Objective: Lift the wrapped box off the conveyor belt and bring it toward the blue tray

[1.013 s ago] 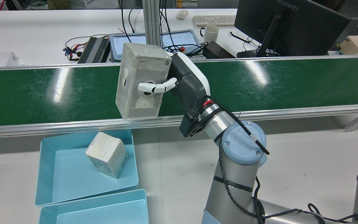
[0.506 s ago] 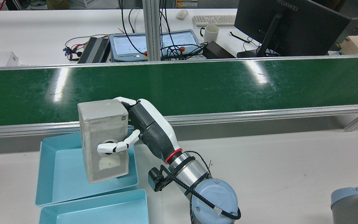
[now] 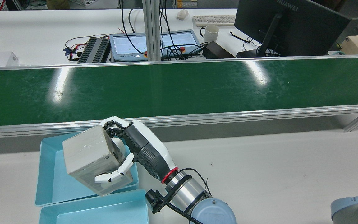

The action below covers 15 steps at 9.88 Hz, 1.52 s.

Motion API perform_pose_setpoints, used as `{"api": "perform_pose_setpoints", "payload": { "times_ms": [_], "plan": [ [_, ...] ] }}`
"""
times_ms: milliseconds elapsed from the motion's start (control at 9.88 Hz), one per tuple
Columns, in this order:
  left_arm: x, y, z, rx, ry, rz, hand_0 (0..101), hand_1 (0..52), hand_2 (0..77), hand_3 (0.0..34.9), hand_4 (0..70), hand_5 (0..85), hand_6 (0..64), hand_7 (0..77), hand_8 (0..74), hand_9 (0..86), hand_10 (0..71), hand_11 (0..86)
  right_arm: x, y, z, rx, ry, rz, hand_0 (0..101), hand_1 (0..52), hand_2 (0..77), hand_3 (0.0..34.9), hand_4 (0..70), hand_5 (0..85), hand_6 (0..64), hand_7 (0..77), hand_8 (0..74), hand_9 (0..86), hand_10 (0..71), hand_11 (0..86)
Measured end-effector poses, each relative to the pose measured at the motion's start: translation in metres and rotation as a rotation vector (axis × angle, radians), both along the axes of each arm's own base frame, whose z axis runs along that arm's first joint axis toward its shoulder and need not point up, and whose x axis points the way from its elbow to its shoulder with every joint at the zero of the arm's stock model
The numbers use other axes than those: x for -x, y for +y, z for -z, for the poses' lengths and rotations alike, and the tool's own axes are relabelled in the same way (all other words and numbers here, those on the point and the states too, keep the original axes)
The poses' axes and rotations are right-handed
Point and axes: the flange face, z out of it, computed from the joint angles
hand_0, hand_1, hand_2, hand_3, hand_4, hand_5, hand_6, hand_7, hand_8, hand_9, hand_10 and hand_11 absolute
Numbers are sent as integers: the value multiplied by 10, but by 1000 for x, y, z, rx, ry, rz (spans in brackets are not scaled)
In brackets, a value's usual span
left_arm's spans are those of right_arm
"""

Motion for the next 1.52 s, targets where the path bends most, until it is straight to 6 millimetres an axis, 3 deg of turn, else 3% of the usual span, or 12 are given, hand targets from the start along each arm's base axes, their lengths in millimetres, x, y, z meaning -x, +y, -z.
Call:
{"api": "perform_pose_setpoints", "payload": {
  "times_ms": [101,203,304,405,506,608,709,810,1114,1519],
  "plan": [
    [0,0,0,0,0,0,0,0,5,0,5,11,5,5,5,0,0,5,0,1,-3,-1,3,5,508,44,316,0,125,535,327,458,376,507,71,338],
    [0,0,0,0,0,0,0,0,11,0,5,11,5,5,5,0,0,5,-1,1,-5,-1,6,7,538,316,164,29,104,267,175,327,169,327,0,213],
    [0,0,0,0,0,0,0,0,11,0,5,11,5,5,5,0,0,5,-2,1,-7,-1,7,8,525,295,120,38,76,136,87,262,38,235,0,33],
    [0,0,0,0,0,0,0,0,5,0,5,11,0,5,5,0,5,5,-4,0,-9,1,5,8,519,136,120,63,93,49,87,262,0,114,0,16],
    [0,0,0,0,0,0,0,0,5,0,5,11,5,5,5,0,5,0,-6,-1,-10,4,2,7,519,136,120,63,93,49,16,147,0,114,0,16],
    [0,0,0,0,0,0,0,0,11,0,5,11,5,5,5,0,5,5,-8,-3,-12,6,-1,7,512,153,82,81,93,65,44,82,0,16,0,16],
    [0,0,0,0,0,0,0,0,11,0,5,11,5,5,5,0,0,5,-9,-4,-13,7,0,9,512,153,82,81,93,65,44,82,0,16,0,16],
    [0,0,0,0,0,0,0,0,5,0,5,11,0,5,5,0,0,0,-9,-4,-14,7,1,11,505,158,44,90,93,65,44,153,0,16,0,16],
    [0,0,0,0,0,0,0,0,11,0,5,11,5,5,5,5,0,0,-5,-7,-11,6,-1,10,501,158,44,102,93,65,49,164,0,16,0,16],
    [0,0,0,0,0,0,0,0,5,0,0,11,5,5,5,5,5,5,8,-12,28,1,-38,-3,500,180,87,100,147,82,71,213,5,33,0,11]
  ]
}}
